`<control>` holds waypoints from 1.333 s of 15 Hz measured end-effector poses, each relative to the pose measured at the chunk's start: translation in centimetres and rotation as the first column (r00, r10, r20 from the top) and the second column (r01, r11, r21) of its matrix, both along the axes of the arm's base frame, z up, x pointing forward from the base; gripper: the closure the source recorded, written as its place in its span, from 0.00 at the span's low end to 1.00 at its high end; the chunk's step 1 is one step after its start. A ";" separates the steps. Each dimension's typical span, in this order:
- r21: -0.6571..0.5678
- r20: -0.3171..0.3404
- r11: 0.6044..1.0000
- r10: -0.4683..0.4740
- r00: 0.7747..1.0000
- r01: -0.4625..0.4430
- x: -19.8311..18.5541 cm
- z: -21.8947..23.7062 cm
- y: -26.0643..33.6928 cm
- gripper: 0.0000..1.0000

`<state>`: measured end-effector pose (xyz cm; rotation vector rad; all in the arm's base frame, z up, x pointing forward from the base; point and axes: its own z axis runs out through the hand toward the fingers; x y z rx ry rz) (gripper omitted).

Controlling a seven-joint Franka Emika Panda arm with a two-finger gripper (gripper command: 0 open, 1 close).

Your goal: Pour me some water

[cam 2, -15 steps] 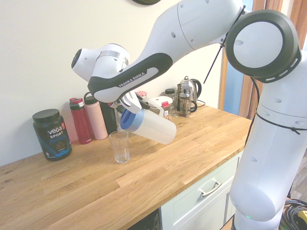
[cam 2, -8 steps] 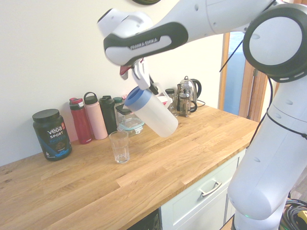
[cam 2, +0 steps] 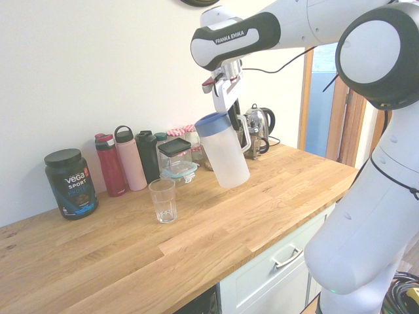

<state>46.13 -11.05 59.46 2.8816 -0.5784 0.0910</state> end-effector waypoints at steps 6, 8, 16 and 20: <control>0.126 0.138 0.951 -0.300 0.944 0.284 -0.1 -4.2 -5.4 1.00; 0.167 0.194 0.918 -0.387 0.901 0.359 0.3 -5.5 -6.2 1.00; 0.136 0.248 0.890 -0.455 0.855 0.435 0.1 -8.2 -6.8 1.00; 0.131 0.233 0.890 -0.456 0.859 0.437 0.0 -8.5 -6.7 0.00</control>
